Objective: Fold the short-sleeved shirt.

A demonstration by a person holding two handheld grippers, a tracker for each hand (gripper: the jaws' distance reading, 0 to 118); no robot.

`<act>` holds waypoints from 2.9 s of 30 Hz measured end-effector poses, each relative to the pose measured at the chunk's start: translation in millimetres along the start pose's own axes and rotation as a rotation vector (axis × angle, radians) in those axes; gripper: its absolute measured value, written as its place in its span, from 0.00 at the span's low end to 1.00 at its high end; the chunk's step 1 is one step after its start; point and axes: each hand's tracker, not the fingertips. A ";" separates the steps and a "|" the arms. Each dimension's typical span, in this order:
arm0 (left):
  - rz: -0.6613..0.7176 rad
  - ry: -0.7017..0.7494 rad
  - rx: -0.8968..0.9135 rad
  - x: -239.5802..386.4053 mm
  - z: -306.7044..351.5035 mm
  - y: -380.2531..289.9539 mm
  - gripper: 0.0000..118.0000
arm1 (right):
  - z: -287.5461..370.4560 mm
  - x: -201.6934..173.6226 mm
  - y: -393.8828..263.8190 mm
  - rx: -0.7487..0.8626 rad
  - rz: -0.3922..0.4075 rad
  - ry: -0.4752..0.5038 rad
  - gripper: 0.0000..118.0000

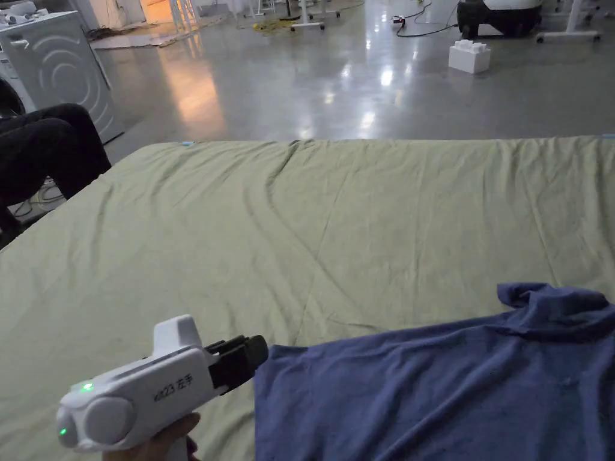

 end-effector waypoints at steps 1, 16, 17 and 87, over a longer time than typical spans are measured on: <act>-0.008 0.049 -0.042 -11.6 -23.1 3.5 0.35 | -0.7 2.5 -2.4 -0.010 -0.007 -0.005 0.00; -0.043 0.308 -0.217 -24.6 -135.3 -2.4 0.69 | 12.9 48.8 -7.8 -0.054 -0.101 -0.138 0.00; -0.071 0.342 -0.228 -20.4 -136.5 -3.6 0.67 | 12.1 48.8 -8.7 -0.054 -0.101 -0.140 0.00; -0.336 -0.134 0.400 142.9 216.9 195.3 0.06 | 67.2 38.0 369.6 0.388 0.105 0.015 0.01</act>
